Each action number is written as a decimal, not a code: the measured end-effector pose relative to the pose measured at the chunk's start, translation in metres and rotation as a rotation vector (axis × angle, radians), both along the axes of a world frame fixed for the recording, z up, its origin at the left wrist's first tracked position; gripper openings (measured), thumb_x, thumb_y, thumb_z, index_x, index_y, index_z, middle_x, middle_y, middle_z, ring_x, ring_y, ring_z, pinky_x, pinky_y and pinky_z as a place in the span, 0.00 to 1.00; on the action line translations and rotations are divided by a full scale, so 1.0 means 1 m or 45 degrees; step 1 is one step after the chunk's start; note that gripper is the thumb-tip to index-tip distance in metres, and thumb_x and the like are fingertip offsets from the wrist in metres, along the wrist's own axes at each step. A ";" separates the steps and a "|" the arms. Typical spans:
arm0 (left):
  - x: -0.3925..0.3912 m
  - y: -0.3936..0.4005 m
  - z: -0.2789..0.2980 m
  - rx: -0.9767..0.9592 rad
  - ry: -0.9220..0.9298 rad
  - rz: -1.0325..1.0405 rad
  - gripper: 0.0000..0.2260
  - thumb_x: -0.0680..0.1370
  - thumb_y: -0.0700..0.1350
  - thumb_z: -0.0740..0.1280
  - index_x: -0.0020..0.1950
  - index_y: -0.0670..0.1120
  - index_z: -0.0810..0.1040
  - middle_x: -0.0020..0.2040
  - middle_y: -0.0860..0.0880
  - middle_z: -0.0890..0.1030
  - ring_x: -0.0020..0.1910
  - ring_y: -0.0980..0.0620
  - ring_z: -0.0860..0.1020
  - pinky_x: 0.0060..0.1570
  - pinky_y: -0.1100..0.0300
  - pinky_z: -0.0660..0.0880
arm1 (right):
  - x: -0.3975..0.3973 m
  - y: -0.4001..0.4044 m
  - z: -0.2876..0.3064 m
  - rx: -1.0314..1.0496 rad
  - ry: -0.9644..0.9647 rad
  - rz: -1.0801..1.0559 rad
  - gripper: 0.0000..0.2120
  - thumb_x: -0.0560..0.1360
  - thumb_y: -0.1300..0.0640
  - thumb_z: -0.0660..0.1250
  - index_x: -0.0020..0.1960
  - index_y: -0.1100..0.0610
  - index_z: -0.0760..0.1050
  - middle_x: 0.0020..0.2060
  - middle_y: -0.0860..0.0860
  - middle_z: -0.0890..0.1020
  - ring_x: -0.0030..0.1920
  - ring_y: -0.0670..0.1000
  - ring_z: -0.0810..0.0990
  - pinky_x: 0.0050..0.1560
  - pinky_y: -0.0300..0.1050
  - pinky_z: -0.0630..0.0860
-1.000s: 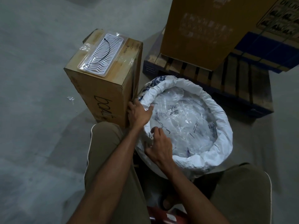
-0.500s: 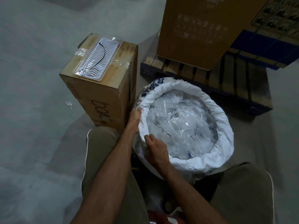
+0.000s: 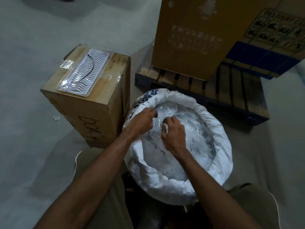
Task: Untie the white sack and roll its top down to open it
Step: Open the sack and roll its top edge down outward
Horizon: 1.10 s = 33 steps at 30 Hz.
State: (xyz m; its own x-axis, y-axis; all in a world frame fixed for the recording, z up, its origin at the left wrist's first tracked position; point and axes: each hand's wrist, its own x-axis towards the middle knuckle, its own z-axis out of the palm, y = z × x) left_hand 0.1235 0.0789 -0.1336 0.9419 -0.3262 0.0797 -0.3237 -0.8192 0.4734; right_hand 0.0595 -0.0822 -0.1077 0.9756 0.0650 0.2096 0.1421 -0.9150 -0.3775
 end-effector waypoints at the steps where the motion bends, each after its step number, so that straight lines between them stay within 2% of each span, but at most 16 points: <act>1: 0.007 0.000 -0.004 0.060 0.044 -0.050 0.14 0.76 0.36 0.63 0.60 0.43 0.80 0.60 0.43 0.79 0.58 0.44 0.77 0.56 0.52 0.75 | 0.014 -0.011 0.000 0.002 0.015 -0.044 0.05 0.81 0.55 0.63 0.53 0.56 0.76 0.49 0.52 0.77 0.47 0.52 0.75 0.50 0.49 0.71; 3: 0.020 -0.003 -0.023 0.152 0.060 -0.068 0.17 0.74 0.41 0.56 0.56 0.37 0.79 0.57 0.39 0.79 0.56 0.38 0.77 0.56 0.48 0.72 | 0.039 -0.037 -0.001 -0.038 0.067 -0.107 0.07 0.82 0.55 0.61 0.56 0.57 0.76 0.53 0.54 0.77 0.51 0.53 0.76 0.53 0.50 0.70; 5: 0.029 -0.009 -0.037 0.106 0.087 0.029 0.20 0.73 0.44 0.52 0.54 0.36 0.78 0.54 0.36 0.78 0.53 0.35 0.76 0.56 0.46 0.70 | 0.057 -0.070 -0.005 -0.127 0.154 -0.196 0.11 0.83 0.54 0.61 0.61 0.58 0.75 0.58 0.57 0.77 0.56 0.57 0.77 0.58 0.54 0.72; 9: 0.036 -0.024 -0.022 0.019 0.074 0.327 0.14 0.77 0.41 0.61 0.62 0.38 0.74 0.56 0.38 0.79 0.54 0.37 0.76 0.56 0.46 0.71 | 0.081 -0.137 -0.011 -0.220 0.350 -0.279 0.17 0.82 0.55 0.62 0.68 0.61 0.70 0.64 0.60 0.74 0.63 0.63 0.75 0.62 0.61 0.71; 15: 0.049 -0.027 -0.031 0.095 -0.015 0.399 0.15 0.81 0.43 0.60 0.64 0.38 0.76 0.55 0.37 0.81 0.53 0.37 0.79 0.58 0.46 0.72 | 0.092 -0.166 -0.023 -0.258 0.300 -0.202 0.26 0.80 0.59 0.65 0.76 0.61 0.67 0.69 0.60 0.75 0.67 0.62 0.75 0.66 0.59 0.70; 18: 0.059 -0.036 -0.009 0.050 -0.027 0.516 0.12 0.83 0.43 0.61 0.60 0.40 0.79 0.53 0.38 0.83 0.51 0.38 0.81 0.54 0.47 0.76 | 0.093 -0.169 -0.029 -0.243 0.286 -0.182 0.25 0.77 0.62 0.67 0.74 0.60 0.68 0.67 0.58 0.75 0.66 0.60 0.74 0.66 0.56 0.69; 19: 0.063 -0.041 -0.001 0.096 -0.053 0.511 0.12 0.82 0.43 0.62 0.61 0.40 0.79 0.53 0.39 0.83 0.51 0.40 0.81 0.53 0.48 0.77 | 0.095 -0.169 -0.029 -0.239 0.246 -0.182 0.23 0.76 0.64 0.67 0.71 0.60 0.70 0.65 0.58 0.75 0.64 0.60 0.75 0.64 0.56 0.70; 22: 0.077 -0.057 0.010 0.283 -0.160 0.254 0.17 0.78 0.44 0.66 0.67 0.44 0.75 0.59 0.39 0.78 0.56 0.41 0.74 0.57 0.47 0.73 | 0.109 -0.168 -0.030 -0.288 0.142 -0.246 0.22 0.72 0.68 0.67 0.65 0.60 0.73 0.60 0.58 0.75 0.58 0.61 0.75 0.57 0.57 0.71; 25: 0.104 -0.072 0.008 0.302 -0.062 0.148 0.23 0.78 0.51 0.66 0.72 0.46 0.69 0.63 0.39 0.73 0.60 0.39 0.72 0.62 0.45 0.71 | 0.125 -0.169 -0.023 -0.321 0.194 -0.413 0.27 0.74 0.58 0.72 0.71 0.59 0.69 0.64 0.60 0.74 0.61 0.61 0.72 0.60 0.58 0.71; 27: 0.119 -0.077 0.007 0.350 0.019 0.115 0.25 0.80 0.56 0.66 0.73 0.46 0.68 0.67 0.39 0.71 0.64 0.37 0.72 0.64 0.43 0.71 | 0.138 -0.179 -0.021 -0.311 0.331 -0.417 0.27 0.77 0.50 0.70 0.72 0.59 0.68 0.66 0.60 0.73 0.65 0.61 0.71 0.64 0.58 0.70; 28: 0.125 -0.079 0.007 0.373 0.048 0.086 0.26 0.80 0.58 0.65 0.74 0.47 0.68 0.69 0.39 0.71 0.65 0.37 0.72 0.65 0.43 0.71 | 0.143 -0.185 -0.019 -0.285 0.405 -0.378 0.25 0.79 0.50 0.69 0.72 0.58 0.69 0.67 0.59 0.74 0.66 0.60 0.72 0.65 0.58 0.70; 31: 0.137 -0.083 0.004 0.356 0.093 0.014 0.22 0.81 0.56 0.65 0.71 0.46 0.71 0.66 0.41 0.76 0.62 0.38 0.76 0.61 0.45 0.74 | 0.153 -0.198 -0.021 -0.168 0.501 -0.259 0.16 0.80 0.57 0.67 0.66 0.57 0.73 0.61 0.57 0.80 0.59 0.60 0.80 0.58 0.53 0.77; 33: 0.144 -0.087 0.004 0.277 0.132 0.038 0.18 0.80 0.50 0.67 0.68 0.45 0.74 0.63 0.42 0.79 0.60 0.39 0.78 0.58 0.48 0.75 | 0.158 -0.201 -0.017 -0.108 0.518 -0.274 0.12 0.80 0.61 0.66 0.63 0.57 0.75 0.55 0.56 0.82 0.54 0.59 0.82 0.51 0.51 0.78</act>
State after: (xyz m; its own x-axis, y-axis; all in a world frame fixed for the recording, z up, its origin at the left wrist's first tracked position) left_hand 0.2676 -0.0079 -0.1293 0.9509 -0.2970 -0.0870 -0.2567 -0.9140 0.3142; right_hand 0.2179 -0.2834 -0.1250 0.9706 -0.1475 -0.1903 -0.1985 -0.9375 -0.2858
